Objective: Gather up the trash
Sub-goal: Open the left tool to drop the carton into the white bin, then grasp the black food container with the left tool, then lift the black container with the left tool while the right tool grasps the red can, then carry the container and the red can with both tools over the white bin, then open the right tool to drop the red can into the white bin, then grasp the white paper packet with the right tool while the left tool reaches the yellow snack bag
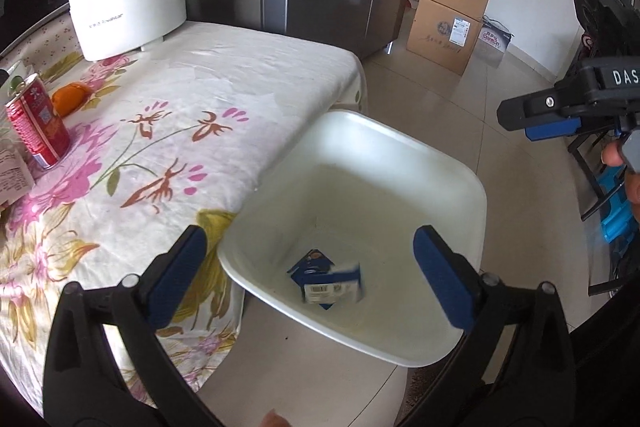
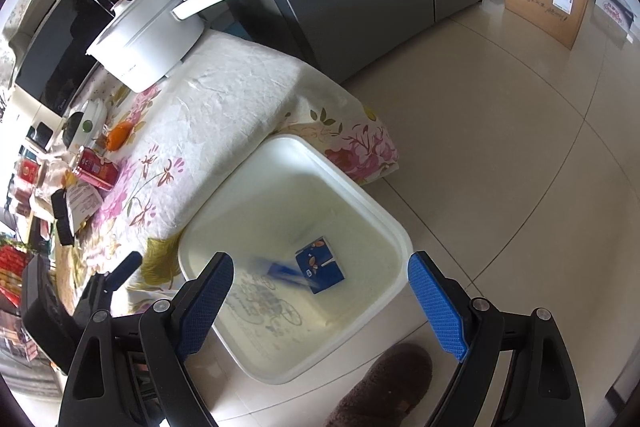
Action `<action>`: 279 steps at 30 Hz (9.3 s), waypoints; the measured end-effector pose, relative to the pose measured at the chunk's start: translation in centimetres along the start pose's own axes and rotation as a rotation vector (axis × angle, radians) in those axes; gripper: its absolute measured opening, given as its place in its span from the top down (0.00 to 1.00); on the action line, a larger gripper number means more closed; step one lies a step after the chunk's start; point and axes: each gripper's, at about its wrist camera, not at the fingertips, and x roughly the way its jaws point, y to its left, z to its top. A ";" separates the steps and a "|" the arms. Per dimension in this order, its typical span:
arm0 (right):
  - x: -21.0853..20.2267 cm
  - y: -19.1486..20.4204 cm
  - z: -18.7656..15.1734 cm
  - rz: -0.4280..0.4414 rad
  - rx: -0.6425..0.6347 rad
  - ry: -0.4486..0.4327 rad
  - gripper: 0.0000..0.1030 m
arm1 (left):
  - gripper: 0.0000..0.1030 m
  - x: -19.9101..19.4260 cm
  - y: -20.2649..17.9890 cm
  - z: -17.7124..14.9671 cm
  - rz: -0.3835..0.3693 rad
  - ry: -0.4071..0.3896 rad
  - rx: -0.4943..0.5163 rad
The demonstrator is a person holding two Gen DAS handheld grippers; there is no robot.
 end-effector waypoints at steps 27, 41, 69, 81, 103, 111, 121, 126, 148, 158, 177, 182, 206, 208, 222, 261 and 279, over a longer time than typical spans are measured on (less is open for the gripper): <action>2.3 17.6 2.1 -0.032 -0.228 0.005 0.11 | 0.00 -11.8 24.3 -0.3 0.419 0.027 -0.390; 4.1 22.9 2.4 0.025 -0.251 0.036 0.11 | 0.01 -9.6 33.2 2.1 0.393 0.110 -0.735; 4.8 24.6 1.2 0.053 -0.283 0.073 0.11 | 0.40 -12.5 34.4 -3.7 0.500 0.122 -0.630; 5.4 27.2 0.6 0.057 -0.323 0.065 0.11 | 0.41 -16.3 34.3 -5.9 0.381 -0.021 -0.690; 13.4 40.6 6.3 -0.057 -0.548 -0.008 0.25 | 0.41 -19.2 35.1 -6.0 0.282 -0.097 -0.632; 13.8 40.6 6.5 -0.048 -0.561 -0.008 0.49 | 0.41 -19.7 34.5 -6.1 0.256 -0.114 -0.642; 7.0 36.7 4.1 -0.067 -0.594 -0.065 0.49 | 0.41 -20.7 31.5 -4.5 0.183 -0.161 -0.591; 3.4 32.8 2.5 -0.059 -0.562 -0.100 0.49 | 0.41 -20.4 28.7 -3.1 0.112 -0.179 -0.546; -2.5 13.1 -1.4 -0.180 -0.284 -0.127 0.49 | 0.41 -11.9 10.7 2.8 -0.158 -0.091 -0.196; -3.4 6.8 -1.7 -0.226 -0.190 -0.112 0.49 | 0.41 -6.9 4.7 3.3 -0.308 0.000 -0.138; -3.2 2.6 -1.9 -0.258 -0.136 -0.081 0.49 | 0.10 -3.6 2.0 2.5 -0.214 0.062 0.003; -2.9 3.1 -1.9 -0.253 -0.146 -0.075 0.49 | 0.05 -4.6 2.9 2.3 -0.119 0.056 0.034; 0.5 10.4 -1.0 -0.185 -0.207 -0.034 0.27 | 0.01 -10.2 14.3 -1.5 0.087 0.088 -0.172; 0.7 11.8 -1.0 -0.179 -0.234 -0.034 0.26 | 0.01 -10.8 15.6 -1.7 0.101 0.086 -0.199; 4.1 21.8 -1.8 -0.117 -0.364 0.015 0.23 | 0.01 -14.7 24.8 -4.5 0.195 0.087 -0.392; 18.6 42.5 -1.8 -0.035 -0.317 0.165 0.45 | 0.01 -18.5 34.9 -9.0 0.301 0.108 -0.619; 11.5 32.7 -0.9 -0.071 -0.441 0.105 0.71 | 0.01 -14.5 31.4 -4.6 0.220 0.033 -0.565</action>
